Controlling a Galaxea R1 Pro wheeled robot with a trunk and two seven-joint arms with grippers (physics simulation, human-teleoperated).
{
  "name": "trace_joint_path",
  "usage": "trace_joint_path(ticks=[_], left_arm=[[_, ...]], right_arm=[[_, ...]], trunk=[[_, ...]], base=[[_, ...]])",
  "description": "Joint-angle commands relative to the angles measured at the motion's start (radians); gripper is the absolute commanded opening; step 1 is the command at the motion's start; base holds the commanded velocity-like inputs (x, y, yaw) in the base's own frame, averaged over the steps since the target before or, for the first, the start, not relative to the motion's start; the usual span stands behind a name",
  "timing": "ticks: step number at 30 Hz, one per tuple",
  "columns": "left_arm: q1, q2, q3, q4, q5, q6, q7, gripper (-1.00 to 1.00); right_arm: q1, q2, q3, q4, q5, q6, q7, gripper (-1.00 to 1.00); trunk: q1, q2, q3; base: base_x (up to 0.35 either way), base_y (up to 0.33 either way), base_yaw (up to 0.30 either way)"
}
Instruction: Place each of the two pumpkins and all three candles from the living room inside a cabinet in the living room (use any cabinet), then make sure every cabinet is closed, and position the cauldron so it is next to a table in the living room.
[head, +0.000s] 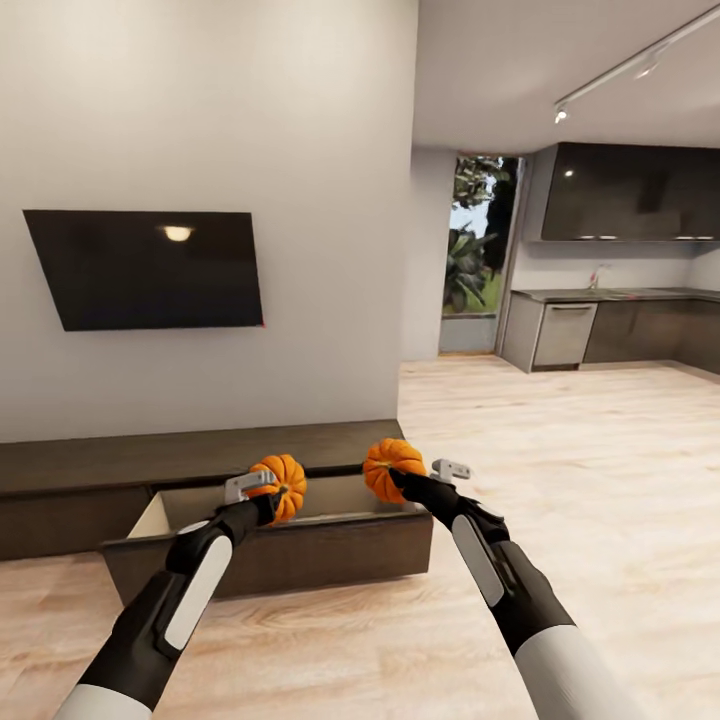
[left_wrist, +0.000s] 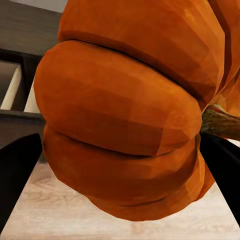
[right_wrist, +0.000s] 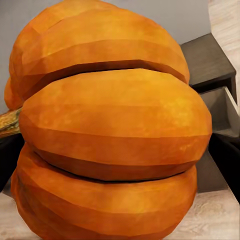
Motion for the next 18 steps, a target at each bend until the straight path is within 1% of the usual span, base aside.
trace_joint_path(ticks=[1,5,11,13,14,16,18], left_arm=[[-0.001,0.001,-0.003,-0.003,0.008,0.002,0.01,-1.0],[-0.001,0.005,0.002,-0.009,0.007,0.003,0.005,-1.0],[-0.004,0.006,0.003,0.0,0.007,0.003,0.002,-1.0],[-0.005,0.006,0.003,0.001,0.009,0.003,0.002,-1.0],[-0.009,0.006,0.003,0.003,0.011,0.003,0.002,-1.0],[-0.021,0.006,0.003,0.039,0.009,0.002,0.002,-1.0],[-0.035,0.006,0.002,0.065,0.008,0.001,0.002,-1.0]], right_arm=[[-0.001,0.0,0.0,-0.002,-0.003,0.004,0.0,-1.0],[-0.001,-0.001,0.003,-0.007,-0.002,0.002,0.001,-1.0],[-0.001,0.001,0.007,0.0,-0.004,0.013,-0.006,-1.0],[-0.001,0.002,0.024,0.002,-0.006,0.016,-0.022,-1.0],[-0.001,0.005,0.039,0.002,-0.007,0.017,-0.044,-1.0],[-0.003,0.019,0.07,0.004,-0.01,0.017,-0.091,-1.0],[-0.011,0.029,0.078,0.014,-0.011,0.017,-0.103,-1.0]], trunk=[[0.001,-0.001,-0.001],[0.001,-0.001,-0.001],[0.001,-0.001,-0.001],[0.001,-0.001,-0.001],[0.001,-0.001,-0.001],[0.001,-0.001,-0.001],[0.001,-0.001,-0.001]], base=[[0.337,0.0,0.0],[0.338,0.011,0.0],[0.338,0.076,0.0],[0.338,0.082,0.0],[0.338,0.08,0.0],[0.338,0.079,0.0],[0.338,0.078,0.0]])
